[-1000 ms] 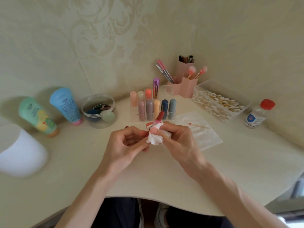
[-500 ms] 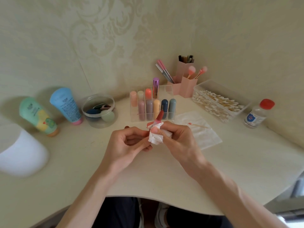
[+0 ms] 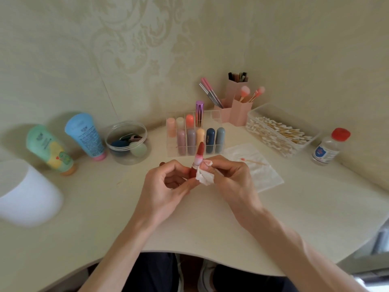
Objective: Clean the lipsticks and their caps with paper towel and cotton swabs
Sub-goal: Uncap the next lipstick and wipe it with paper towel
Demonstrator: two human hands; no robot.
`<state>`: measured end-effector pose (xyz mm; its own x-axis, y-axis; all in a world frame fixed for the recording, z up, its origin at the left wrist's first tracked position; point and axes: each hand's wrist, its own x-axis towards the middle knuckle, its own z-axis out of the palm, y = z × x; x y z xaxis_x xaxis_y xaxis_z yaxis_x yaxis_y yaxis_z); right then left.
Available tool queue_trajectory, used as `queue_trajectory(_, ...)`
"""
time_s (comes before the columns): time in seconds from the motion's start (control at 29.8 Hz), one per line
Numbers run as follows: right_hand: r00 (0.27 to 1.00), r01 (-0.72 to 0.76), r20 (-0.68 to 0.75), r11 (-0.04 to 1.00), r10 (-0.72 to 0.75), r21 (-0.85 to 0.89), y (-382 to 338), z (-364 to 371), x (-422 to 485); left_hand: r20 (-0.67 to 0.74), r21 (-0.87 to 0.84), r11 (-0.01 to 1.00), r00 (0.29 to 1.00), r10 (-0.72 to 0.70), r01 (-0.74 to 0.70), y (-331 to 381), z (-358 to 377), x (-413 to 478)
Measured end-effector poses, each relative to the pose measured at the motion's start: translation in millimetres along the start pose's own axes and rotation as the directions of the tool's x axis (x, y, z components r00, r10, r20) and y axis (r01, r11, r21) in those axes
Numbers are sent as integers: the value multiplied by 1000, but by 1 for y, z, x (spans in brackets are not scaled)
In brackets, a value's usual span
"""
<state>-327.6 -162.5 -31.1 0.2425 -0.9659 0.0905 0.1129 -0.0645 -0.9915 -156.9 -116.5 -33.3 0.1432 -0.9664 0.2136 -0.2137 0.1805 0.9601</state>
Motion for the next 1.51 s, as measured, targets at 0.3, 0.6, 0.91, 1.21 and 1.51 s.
queue_trajectory(0.3,994,92,-36,984,-98,-155,0,-1,3,138,-87,996,990,-17,29,1,-1,0)
queue_trajectory(0.6,991,17,-125,984,-40,-178,-8,-19,5,-46,133,990,998,-47,53,3,3,8)
queue_trajectory(0.91,987,-16,-153,939,-39,-343,-4,-27,9,-154,391,916,987,-37,96,-9,15,23)
queue_trajectory(1.21,989,-8,-139,925,-48,-379,-2,-27,9,-167,603,797,983,75,41,-13,26,29)
queue_trajectory(1.51,991,19,-107,856,-86,-516,0,-24,10,-212,636,756,977,-22,156,-7,33,37)
